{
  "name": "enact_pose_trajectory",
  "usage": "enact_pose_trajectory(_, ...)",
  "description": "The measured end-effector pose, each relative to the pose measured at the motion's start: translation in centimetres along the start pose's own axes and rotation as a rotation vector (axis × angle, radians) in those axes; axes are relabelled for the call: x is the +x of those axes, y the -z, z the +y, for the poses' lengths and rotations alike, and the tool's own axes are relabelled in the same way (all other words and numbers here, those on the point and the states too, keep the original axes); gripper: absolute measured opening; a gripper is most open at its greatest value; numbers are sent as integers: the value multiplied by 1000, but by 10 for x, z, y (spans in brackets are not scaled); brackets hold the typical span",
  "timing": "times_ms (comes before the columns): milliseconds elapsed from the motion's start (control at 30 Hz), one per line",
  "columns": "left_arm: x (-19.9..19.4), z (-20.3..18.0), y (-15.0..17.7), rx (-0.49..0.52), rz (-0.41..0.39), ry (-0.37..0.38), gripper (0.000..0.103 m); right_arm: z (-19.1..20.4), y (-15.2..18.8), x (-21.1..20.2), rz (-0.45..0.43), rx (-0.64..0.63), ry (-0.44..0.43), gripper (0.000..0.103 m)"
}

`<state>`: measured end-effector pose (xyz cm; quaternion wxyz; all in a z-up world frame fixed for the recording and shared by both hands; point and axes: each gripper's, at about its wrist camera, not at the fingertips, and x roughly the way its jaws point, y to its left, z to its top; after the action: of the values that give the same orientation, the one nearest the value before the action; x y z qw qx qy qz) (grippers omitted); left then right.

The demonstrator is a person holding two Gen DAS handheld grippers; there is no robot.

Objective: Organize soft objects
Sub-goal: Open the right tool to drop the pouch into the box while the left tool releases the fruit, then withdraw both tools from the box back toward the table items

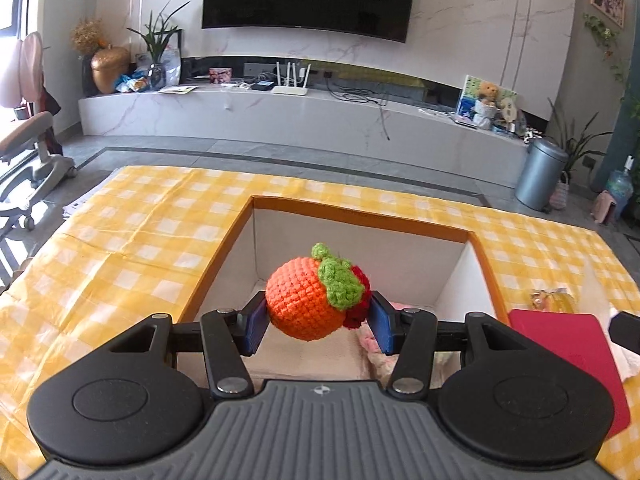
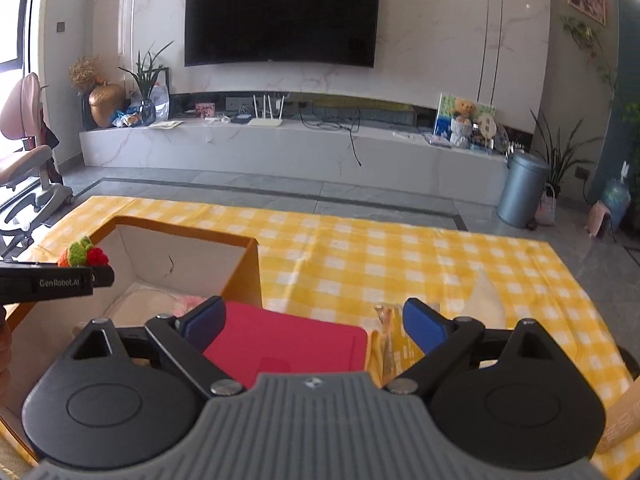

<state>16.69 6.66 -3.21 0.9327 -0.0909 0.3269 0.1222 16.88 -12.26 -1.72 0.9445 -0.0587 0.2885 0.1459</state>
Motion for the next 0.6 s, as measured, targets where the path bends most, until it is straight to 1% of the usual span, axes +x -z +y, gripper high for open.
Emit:
enact_pose_trajectory(167, 9, 2, 1, -9, 30, -6, 60, -10, 2, 8, 6, 31, -9, 93)
enact_pose_trajectory(267, 10, 2, 1, -6, 30, -16, 62, -13, 1, 10, 6, 46, -11, 93)
enact_pose_trajectory(300, 9, 1, 0, -6, 25, -13, 69, -14, 1, 10, 8, 53, -12, 93)
enact_pose_trajectory(333, 7, 1, 1, -5, 8, 1, 83, -15, 1, 11, 11, 60, -13, 93)
enact_pose_trajectory(400, -2, 0, 1, -22, -53, 25, 101, -15, 2, 11, 17, 68, -17, 93)
enact_pose_trajectory(433, -7, 1, 2, -45, -78, 30, 103, -15, 3, 12, 19, 67, -17, 93)
enact_pose_trajectory(500, -14, 3, -1, -95, -87, 38, 103, -13, 6, 9, 25, 53, -10, 93)
enact_pose_trajectory(600, -23, 6, -4, -126, -105, 50, 103, -11, 7, 8, 28, 50, -4, 93)
